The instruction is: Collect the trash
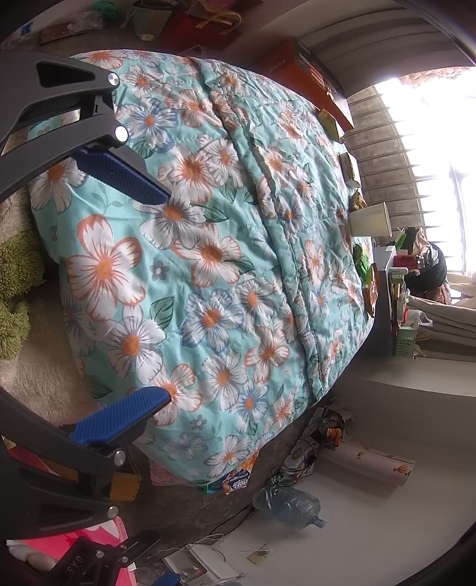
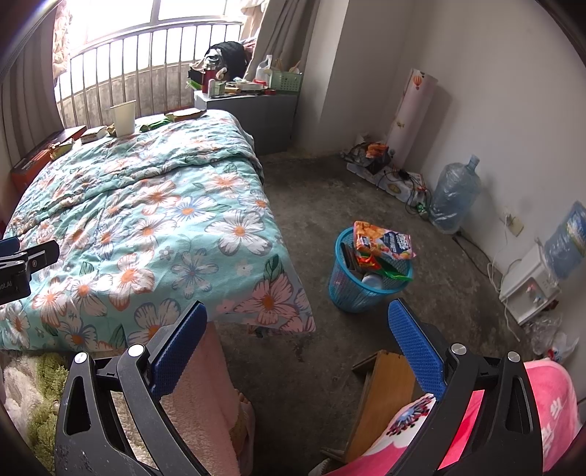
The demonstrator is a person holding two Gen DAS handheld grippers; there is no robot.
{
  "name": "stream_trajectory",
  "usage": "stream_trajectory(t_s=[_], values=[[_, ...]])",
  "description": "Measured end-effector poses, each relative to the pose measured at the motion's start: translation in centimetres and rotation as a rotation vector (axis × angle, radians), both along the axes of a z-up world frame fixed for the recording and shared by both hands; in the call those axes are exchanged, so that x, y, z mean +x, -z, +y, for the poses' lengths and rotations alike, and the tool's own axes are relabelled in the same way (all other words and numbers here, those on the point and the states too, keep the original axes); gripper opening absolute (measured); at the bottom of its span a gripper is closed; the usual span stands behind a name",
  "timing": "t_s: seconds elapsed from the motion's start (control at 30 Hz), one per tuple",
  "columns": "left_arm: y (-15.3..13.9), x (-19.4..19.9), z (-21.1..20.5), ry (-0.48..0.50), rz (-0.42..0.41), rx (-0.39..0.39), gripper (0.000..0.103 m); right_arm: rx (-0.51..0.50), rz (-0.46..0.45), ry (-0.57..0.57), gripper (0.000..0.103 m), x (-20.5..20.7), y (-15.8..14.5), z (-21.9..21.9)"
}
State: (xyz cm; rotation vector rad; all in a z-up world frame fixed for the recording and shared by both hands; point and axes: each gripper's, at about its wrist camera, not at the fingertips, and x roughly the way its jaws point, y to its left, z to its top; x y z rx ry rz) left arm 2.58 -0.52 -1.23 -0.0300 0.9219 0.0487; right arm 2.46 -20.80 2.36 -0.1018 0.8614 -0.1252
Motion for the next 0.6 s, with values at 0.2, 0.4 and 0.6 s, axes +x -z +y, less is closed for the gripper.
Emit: stream_trajectory(t_s=[0.2,0.4,0.6], values=[[-0.04,-0.02,0.05,-0.002,-0.001,-0.001,0.097,0.000,-0.003,-0.004,0.095,0.22,-0.36,0.19],[0.03,0.01,0.11,-0.005,0.002,-0.002,0.097,0.000,-0.003,-0.005,0.095,0.25,-0.41,0.21],[0.11,-0.05,0.14,-0.007,0.006,-0.003,0.097,0.001,-0.002,-0.005,0.095,0.29,-0.45,0.19]])
